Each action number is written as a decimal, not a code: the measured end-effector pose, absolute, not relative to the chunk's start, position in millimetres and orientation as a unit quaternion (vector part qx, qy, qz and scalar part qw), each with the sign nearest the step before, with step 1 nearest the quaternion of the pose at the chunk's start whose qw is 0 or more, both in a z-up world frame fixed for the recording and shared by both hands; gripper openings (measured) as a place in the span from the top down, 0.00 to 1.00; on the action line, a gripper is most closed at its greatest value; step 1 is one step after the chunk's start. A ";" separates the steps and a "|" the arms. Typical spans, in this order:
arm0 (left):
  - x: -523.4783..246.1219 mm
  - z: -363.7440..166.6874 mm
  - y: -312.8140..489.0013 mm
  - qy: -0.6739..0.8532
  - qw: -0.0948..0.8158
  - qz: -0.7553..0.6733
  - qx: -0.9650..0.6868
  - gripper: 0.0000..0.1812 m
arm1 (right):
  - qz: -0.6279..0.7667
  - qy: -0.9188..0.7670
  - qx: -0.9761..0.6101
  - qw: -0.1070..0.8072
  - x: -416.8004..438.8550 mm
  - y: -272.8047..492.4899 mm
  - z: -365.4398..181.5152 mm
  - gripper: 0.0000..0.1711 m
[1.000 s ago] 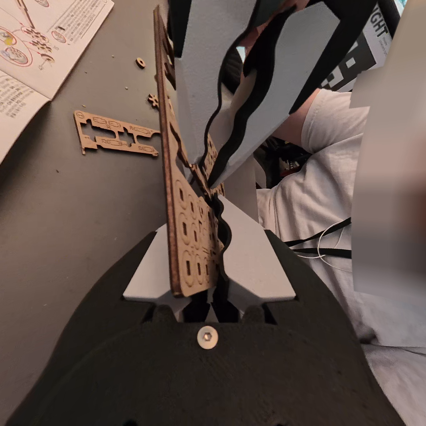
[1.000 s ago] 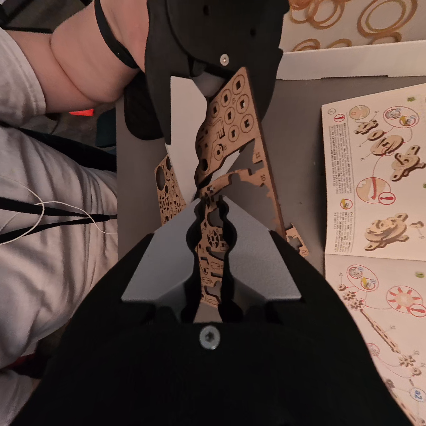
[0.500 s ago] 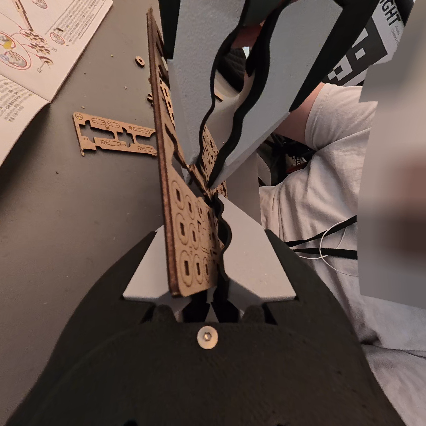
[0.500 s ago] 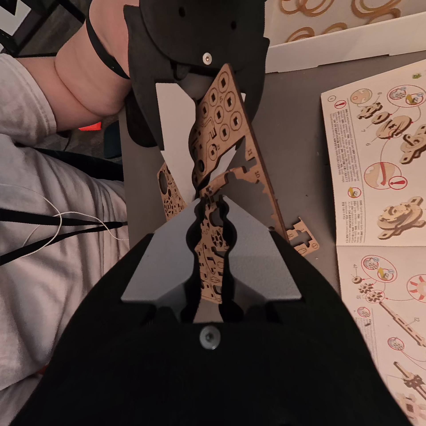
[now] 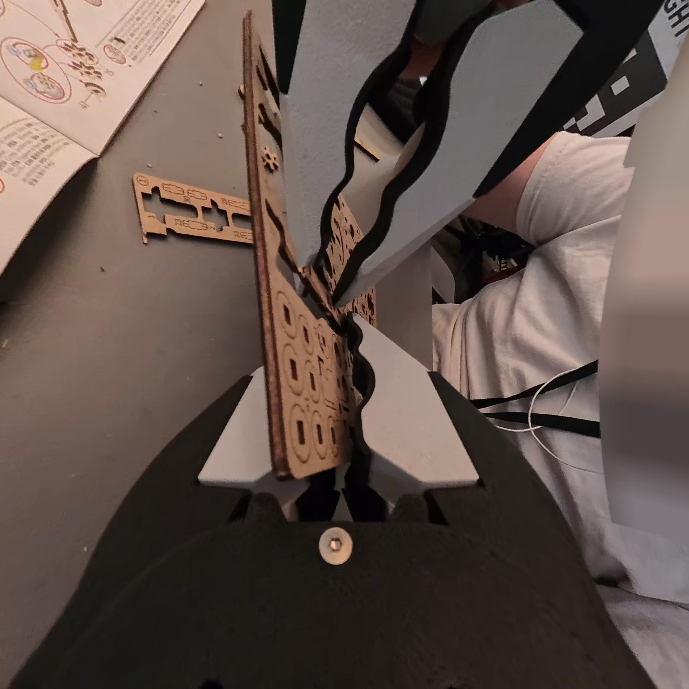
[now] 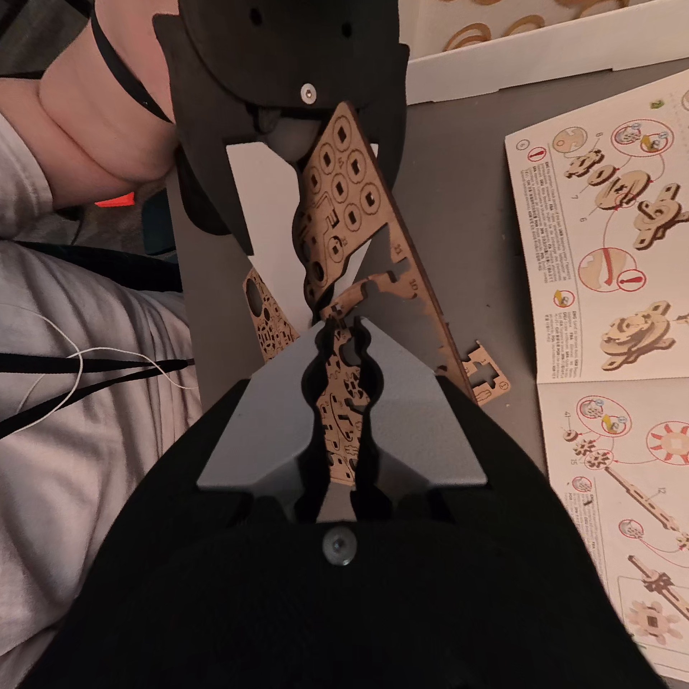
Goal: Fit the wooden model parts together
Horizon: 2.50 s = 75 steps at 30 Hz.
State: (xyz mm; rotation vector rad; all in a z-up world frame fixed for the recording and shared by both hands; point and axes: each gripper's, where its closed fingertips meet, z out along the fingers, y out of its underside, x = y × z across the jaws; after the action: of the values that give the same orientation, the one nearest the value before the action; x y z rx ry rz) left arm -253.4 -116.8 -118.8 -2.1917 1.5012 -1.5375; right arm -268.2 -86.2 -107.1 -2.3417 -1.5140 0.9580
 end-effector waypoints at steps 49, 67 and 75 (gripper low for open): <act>-256.5 -114.7 -121.9 0.483 -0.001 -0.535 -0.693 0.99 | 0.331 -0.541 -0.766 0.101 -265.2 -90.9 -105.9 0.92; -256.5 -115.9 -122.6 0.492 0.008 -0.521 -0.698 0.99 | 0.341 -0.540 -0.763 0.096 -266.6 -90.2 -107.7 0.94; -257.7 -120.2 -119.0 0.494 0.021 -0.499 -0.712 1.00 | 0.303 -0.559 -0.762 0.118 -268.8 -86.9 -110.6 0.93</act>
State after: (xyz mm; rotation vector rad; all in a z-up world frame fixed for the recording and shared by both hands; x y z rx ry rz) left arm -257.7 -119.0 -120.2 -2.2066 1.5298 -1.5474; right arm -268.8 -86.9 -110.6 -2.2306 -1.6365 0.8876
